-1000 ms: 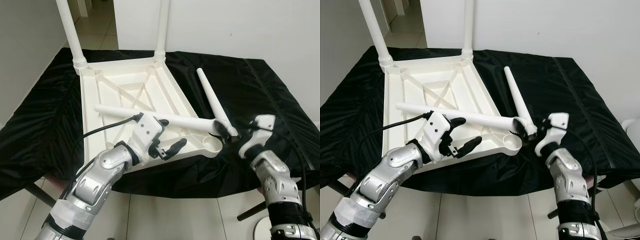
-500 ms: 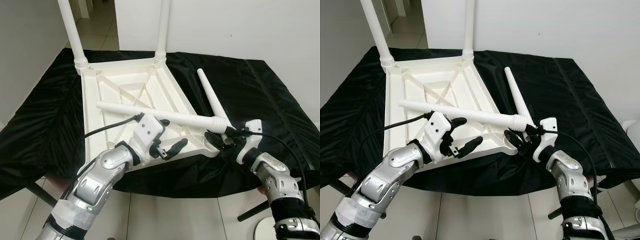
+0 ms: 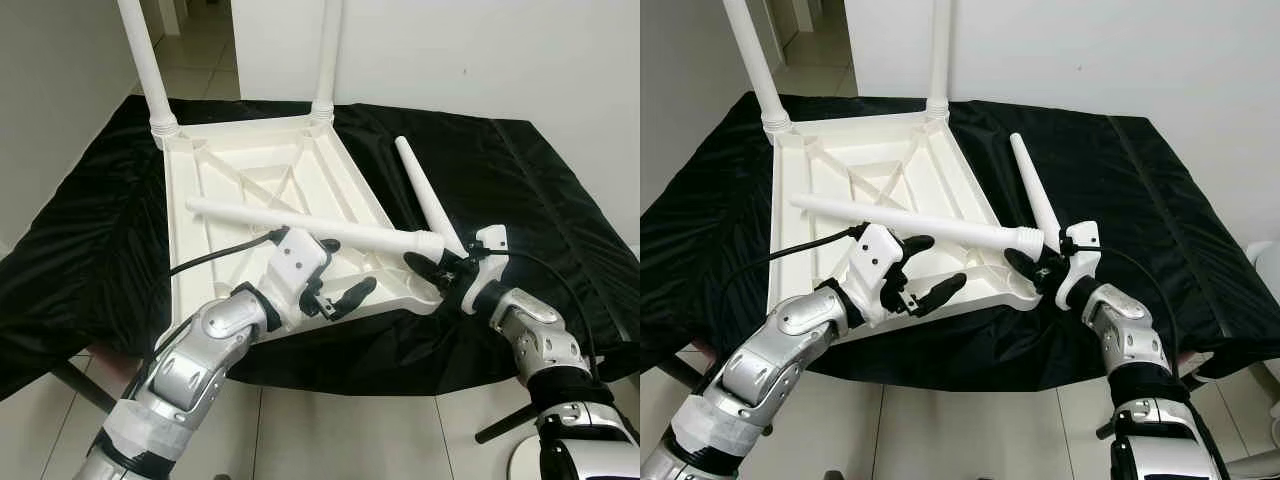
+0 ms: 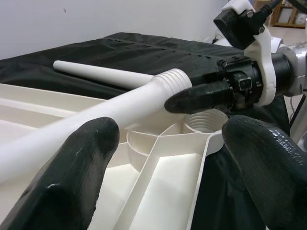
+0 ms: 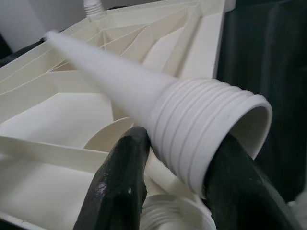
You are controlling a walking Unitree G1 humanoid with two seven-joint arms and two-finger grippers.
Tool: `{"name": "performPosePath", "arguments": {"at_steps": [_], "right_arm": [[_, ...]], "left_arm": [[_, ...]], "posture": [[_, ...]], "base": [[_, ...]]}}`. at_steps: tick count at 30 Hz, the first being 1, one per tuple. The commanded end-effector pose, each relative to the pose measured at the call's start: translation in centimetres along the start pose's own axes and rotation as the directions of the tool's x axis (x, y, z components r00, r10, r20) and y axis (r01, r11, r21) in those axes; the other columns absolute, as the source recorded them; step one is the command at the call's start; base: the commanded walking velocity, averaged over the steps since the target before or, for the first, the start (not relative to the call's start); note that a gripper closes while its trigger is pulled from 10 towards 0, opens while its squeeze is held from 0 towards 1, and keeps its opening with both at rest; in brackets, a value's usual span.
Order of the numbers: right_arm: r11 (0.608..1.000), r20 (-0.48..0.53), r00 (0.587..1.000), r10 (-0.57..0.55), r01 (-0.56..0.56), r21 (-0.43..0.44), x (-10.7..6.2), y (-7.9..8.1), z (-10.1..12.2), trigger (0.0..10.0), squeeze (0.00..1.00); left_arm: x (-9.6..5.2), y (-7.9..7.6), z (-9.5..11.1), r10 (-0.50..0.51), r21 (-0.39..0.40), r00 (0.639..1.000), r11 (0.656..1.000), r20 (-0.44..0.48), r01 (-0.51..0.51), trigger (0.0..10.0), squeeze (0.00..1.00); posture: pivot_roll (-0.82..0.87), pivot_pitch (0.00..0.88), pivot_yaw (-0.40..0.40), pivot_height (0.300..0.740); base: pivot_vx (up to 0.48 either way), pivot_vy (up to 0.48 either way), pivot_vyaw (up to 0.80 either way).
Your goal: Building children table
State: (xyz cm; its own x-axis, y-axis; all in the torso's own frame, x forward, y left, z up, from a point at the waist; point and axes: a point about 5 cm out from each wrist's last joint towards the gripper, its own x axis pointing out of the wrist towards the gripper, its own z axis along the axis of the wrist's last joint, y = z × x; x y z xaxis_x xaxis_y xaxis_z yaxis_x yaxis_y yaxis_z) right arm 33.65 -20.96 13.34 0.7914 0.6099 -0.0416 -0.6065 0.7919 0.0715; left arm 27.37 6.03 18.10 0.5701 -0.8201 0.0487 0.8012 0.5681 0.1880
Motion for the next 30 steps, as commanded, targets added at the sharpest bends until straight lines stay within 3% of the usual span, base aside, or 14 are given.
{"name": "performPosePath", "arguments": {"at_steps": [1, 7, 12, 19, 20, 22, 26, 28, 29, 30], "right_arm": [[0.999, -0.015, 0.999, 0.032, -0.031, 0.029, 0.1, 0.5, -0.7, 0.0, 0.0], [0.996, 0.0, 0.998, 0.066, -0.066, 0.058, -0.1, 1.1, -1.2, 0.0, 0.0], [0.98, 0.077, 0.989, 0.126, -0.136, 0.147, -0.3, 1.9, -1.5, 0.0, 0.0], [0.991, 0.158, 0.987, 0.032, -0.051, 0.12, 0.1, 2.6, -1.3, 0.0, 0.0], [0.997, 0.222, 0.973, -0.068, 0.057, 0.057, 0.5, 2.7, -0.4, 10.0, 0.0], [0.992, 0.256, 0.959, -0.125, 0.119, 0.041, 0.8, 2.7, 0.1, 10.0, 0.0], [0.991, 0.262, 0.956, -0.136, 0.128, 0.047, 0.8, 2.7, 0.2, 10.0, 0.0], [0.99, 0.331, 0.937, -0.11, 0.132, -0.044, 1.5, 4.7, 1.4, 10.0, 0.0], [0.99, 0.331, 0.937, -0.11, 0.132, -0.044, 1.5, 4.7, 1.4, 10.0, 0.0], [0.984, 0.366, 0.923, -0.117, 0.157, -0.079, 1.9, 5.9, 1.8, 10.0, 0.0]], "left_arm": [[-0.1, -0.1, 0.1, -0.037, 0.009, 0.999, 0.999, -0.012, 0.037, 10.0, 0.0], [0.0, -0.2, 0.1, -0.034, 0.011, 0.999, 0.999, -0.011, 0.034, 10.0, 0.0], [0.1, -0.3, 0.1, -0.039, 0.009, 0.999, 0.999, -0.012, 0.04, 10.0, 0.0], [0.2, -0.1, 0.2, -0.038, -0.002, 0.999, 0.999, -0.007, 0.038, 10.0, 0.0], [0.3, 0.2, 0.3, -0.026, -0.021, 1.0, 0.999, -0.001, 0.026, 10.0, 0.0], [0.3, 0.4, 0.4, -0.015, -0.046, 1.0, 0.999, 0.005, 0.016, 10.0, 0.0], [0.3, 0.5, 0.4, -0.01, -0.066, 1.0, 0.998, 0.009, 0.01, 10.0, 0.0], [0.8, 2.2, 1.1, 0.041, -0.254, 0.998, 0.967, 0.039, -0.03, 10.0, 0.0], [0.8, 2.2, 1.1, 0.041, -0.254, 0.998, 0.967, 0.039, -0.03, 10.0, 0.0], [1.3, 3.1, 1.5, 0.026, -0.38, 0.998, 0.925, 0.063, 0.0, 10.0, 0.0]], "posture": [[0.03, 0.059, -0.026, 0.74], [0.03, 0.061, -0.025, 0.74], [0.02, 0.065, -0.02, 0.74], [0.02, 0.065, -0.011, 0.74], [0.02, 0.065, -0.01, 0.74], [0.02, 0.065, -0.009, 0.74], [0.02, 0.065, -0.009, 0.74], [0.02, 0.06, -0.009, 0.74], [0.02, 0.06, -0.009, 0.74], [0.02, 0.058, -0.012, 0.74]], "base": [[0.0, 0.0, 0.0], [0.0, 0.0, 0.0], [0.0, 0.0, 0.0], [0.0, 0.0, 0.0], [0.0, 0.0, 0.0], [0.0, 0.0, 0.0], [0.0, 0.0, 0.0], [0.0, 0.0, 0.0], [0.0, 0.0, 0.0], [0.0, 0.0, 0.0]]}}
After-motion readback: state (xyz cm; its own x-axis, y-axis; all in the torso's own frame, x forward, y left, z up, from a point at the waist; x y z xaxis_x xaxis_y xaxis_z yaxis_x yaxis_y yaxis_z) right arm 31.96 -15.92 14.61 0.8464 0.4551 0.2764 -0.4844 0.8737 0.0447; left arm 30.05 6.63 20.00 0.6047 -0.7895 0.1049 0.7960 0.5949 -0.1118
